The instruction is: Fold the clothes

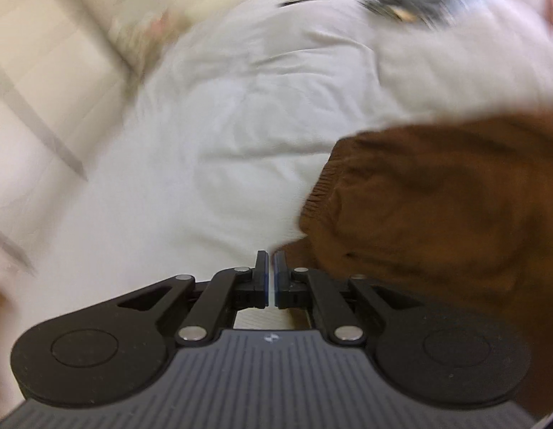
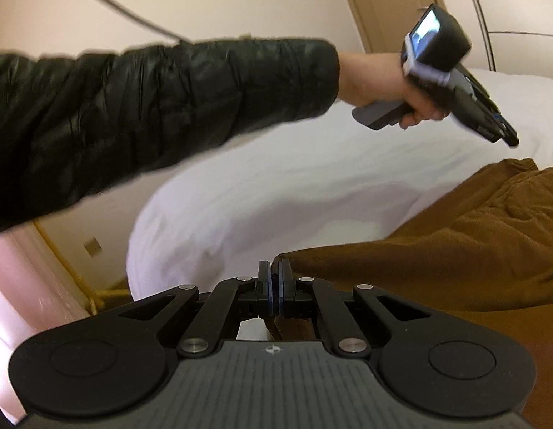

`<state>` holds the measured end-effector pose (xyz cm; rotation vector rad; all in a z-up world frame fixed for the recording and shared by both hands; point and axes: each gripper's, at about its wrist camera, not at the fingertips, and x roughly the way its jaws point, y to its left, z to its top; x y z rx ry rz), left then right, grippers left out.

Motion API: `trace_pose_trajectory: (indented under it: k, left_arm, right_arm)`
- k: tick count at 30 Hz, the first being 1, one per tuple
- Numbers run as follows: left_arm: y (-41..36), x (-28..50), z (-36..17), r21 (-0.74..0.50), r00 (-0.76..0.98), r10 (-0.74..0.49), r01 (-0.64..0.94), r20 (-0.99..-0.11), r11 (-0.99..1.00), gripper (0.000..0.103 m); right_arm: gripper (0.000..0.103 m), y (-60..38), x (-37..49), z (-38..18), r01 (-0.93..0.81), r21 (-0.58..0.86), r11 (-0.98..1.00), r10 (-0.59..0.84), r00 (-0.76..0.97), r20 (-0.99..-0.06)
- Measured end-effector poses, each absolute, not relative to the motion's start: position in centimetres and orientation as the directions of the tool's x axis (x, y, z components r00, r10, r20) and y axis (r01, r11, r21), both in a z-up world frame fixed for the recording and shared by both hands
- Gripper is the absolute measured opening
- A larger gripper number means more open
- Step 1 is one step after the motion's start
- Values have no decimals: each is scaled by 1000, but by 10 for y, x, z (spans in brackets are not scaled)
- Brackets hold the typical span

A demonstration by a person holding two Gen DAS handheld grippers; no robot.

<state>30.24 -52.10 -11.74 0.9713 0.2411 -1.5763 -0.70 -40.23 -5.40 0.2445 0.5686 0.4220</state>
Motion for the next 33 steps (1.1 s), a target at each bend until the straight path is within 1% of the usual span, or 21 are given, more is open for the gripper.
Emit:
trace_pose_trajectory:
  k: [2,4,5,6,8,10,12,13,15,19,22,25,28,33]
  left_arm:
    - [-524,308,-114,226,-6,-713,946,-701,-230,6]
    - [-530,312,-115,122,-45,-694,974,-719,-189,15]
    - [-534,314,-116,80,-57,-680,983,-731,-168,25]
    - [-539,315,-117,42,-68,-667,988,-742,-147,29]
    - [-546,318,-123,0,-72,-641,994,-764,-112,30]
    - [-554,322,-128,-45,-82,-615,996,-784,-76,30]
    - [-559,327,-134,-112,-119,-588,993,-800,-49,27]
    - [-562,328,-137,-127,-123,-574,991,-810,-34,25]
    - [-565,329,-141,-160,-144,-549,987,-823,-19,6]
    - [-562,327,-132,-152,-141,-574,988,-807,-30,5]
    - [-554,336,-109,-171,-152,-627,985,-764,-31,5]
    - [-547,345,-91,-152,-130,-657,988,-743,-24,5]
    - [-543,353,-92,-139,-109,-651,990,-752,-5,5]
    - [-535,358,-113,-126,-87,-624,992,-776,20,5]
  right_arm:
    - [4,-407,-11,-53,-313,346,885,453,752,-479]
    - [4,-410,-15,-53,-311,345,886,452,749,-485]
    - [4,-410,-18,-55,-310,342,887,450,749,-486]
    - [4,-410,-20,-56,-312,335,889,447,750,-487]
    - [4,-410,-23,-54,-317,311,896,437,755,-490]
    - [4,-411,-25,-54,-320,299,899,432,756,-492]
    - [4,-411,-27,-54,-322,289,902,429,756,-494]
    - [4,-411,-28,-54,-323,284,903,427,756,-495]
    - [4,-409,-26,-55,-323,286,902,428,756,-495]
    - [4,-406,-25,-50,-321,281,904,421,777,-468]
    - [4,-407,-28,-42,-322,279,905,417,802,-428]
    - [4,-408,-29,-34,-338,280,899,429,813,-394]
    - [4,-406,-25,-37,-357,295,886,452,804,-386]
    - [4,-408,-21,-43,-376,310,873,477,789,-387]
